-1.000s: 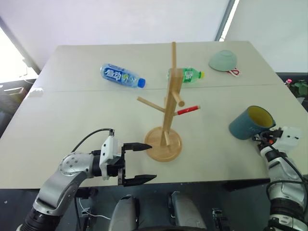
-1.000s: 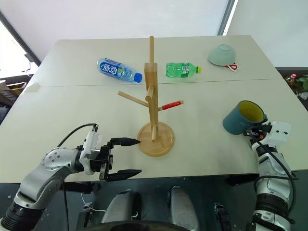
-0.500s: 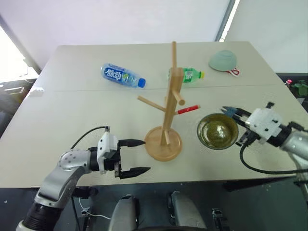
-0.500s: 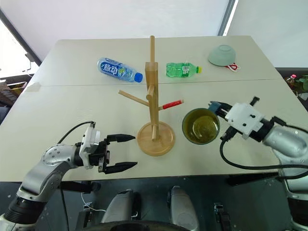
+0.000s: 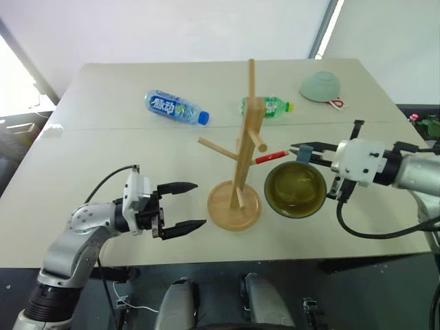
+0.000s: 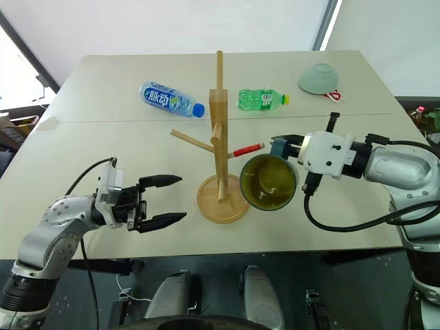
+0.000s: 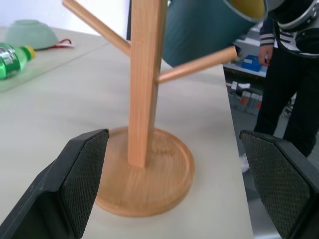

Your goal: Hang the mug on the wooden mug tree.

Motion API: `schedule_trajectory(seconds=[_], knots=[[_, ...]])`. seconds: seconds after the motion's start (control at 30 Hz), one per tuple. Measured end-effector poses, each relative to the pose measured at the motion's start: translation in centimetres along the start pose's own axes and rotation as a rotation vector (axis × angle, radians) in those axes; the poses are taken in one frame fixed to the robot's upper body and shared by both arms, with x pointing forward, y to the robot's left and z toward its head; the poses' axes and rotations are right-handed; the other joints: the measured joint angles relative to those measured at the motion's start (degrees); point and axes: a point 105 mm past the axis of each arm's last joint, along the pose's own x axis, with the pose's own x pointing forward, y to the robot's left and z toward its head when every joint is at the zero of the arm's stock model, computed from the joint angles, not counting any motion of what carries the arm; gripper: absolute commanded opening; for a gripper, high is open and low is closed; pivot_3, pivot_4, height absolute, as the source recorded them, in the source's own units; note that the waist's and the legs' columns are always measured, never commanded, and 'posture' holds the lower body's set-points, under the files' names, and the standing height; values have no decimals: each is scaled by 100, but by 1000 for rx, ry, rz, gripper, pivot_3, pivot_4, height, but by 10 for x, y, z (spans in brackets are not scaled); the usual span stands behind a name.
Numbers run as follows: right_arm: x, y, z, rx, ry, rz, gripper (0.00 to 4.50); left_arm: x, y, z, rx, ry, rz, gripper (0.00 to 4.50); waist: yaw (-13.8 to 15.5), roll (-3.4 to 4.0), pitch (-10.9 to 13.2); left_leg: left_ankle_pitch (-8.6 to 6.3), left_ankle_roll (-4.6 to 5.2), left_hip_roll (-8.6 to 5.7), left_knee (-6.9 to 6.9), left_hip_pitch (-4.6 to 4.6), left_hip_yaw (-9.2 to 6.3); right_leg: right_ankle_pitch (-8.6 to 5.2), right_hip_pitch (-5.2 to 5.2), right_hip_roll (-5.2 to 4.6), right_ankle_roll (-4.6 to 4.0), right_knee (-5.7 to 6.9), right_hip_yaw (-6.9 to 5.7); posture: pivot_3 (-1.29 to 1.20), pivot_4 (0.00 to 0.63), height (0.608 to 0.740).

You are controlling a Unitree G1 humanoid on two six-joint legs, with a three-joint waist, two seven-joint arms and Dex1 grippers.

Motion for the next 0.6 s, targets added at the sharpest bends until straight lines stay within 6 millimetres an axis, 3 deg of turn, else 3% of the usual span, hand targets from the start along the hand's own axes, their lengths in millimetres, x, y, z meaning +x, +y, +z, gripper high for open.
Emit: schedule_trajectory(seconds=[0.23,0.6], knots=[[7,-6,11,-43,-35,63,23,4,-5,9,0,-13,-11,4500,-1,0,0,0,0,-1,0,1,1,0,0,0,0,1,0,0,150,740],[18,-9,4,-26,-19,134,23,11,-5,38,33,-58,-45,4500,-1,-1,1,0,0,-3,1,1,2,1,2,0,0,2,0,0,150,740]])
